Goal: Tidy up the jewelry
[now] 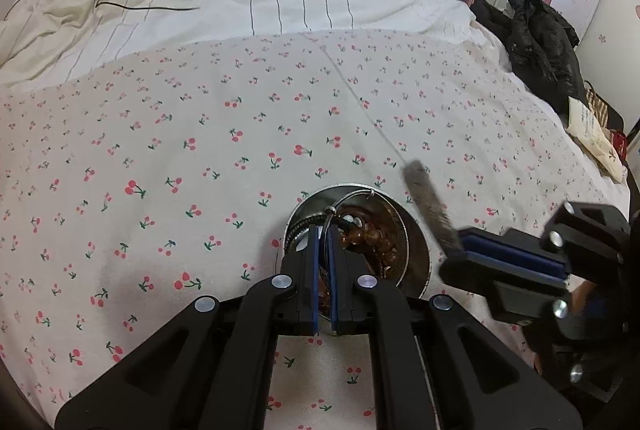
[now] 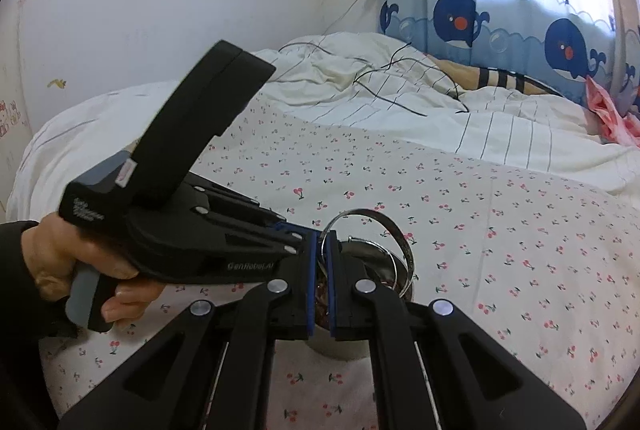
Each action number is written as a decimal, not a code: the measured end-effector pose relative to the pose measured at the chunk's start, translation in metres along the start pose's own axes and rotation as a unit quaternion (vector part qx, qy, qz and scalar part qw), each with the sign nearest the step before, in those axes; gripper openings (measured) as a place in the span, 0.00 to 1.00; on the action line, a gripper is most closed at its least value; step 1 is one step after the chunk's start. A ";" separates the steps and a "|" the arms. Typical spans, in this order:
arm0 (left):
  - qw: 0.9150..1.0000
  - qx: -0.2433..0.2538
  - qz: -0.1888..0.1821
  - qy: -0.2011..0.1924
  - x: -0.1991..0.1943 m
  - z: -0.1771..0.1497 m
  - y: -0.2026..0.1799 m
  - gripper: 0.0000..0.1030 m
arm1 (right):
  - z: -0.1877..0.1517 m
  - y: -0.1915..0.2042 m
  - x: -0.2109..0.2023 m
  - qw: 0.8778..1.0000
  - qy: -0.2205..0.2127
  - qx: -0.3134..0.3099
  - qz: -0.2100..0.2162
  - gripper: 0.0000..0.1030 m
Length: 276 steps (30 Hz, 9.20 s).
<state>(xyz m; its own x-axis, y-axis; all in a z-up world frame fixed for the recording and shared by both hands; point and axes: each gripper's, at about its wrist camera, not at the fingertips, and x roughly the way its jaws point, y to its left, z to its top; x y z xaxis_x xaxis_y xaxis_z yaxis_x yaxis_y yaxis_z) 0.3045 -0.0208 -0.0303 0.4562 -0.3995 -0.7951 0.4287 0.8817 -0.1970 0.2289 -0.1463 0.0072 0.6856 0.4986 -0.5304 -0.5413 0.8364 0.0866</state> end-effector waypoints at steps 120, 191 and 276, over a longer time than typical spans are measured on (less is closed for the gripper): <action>0.999 0.026 0.015 -0.023 -0.017 0.007 -0.020 0.07 | -0.012 -0.060 -0.051 0.982 0.014 0.187 -0.026 0.05; 0.974 -0.035 0.205 -0.091 -0.088 -0.091 -0.028 0.92 | -0.062 0.019 -0.043 0.954 0.063 0.109 -0.271 0.90; 0.977 -0.063 0.197 -0.049 -0.073 -0.090 -0.014 0.93 | -0.066 0.007 -0.025 0.950 0.117 0.122 -0.261 0.93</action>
<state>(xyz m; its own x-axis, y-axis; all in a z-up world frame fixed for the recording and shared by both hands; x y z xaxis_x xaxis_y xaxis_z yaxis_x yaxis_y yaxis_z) 0.1944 0.0189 -0.0210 0.6411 -0.0397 -0.7664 0.1091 0.9932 0.0398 0.1757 -0.1678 -0.0347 0.6872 -0.0398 -0.7254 -0.0080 0.9980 -0.0624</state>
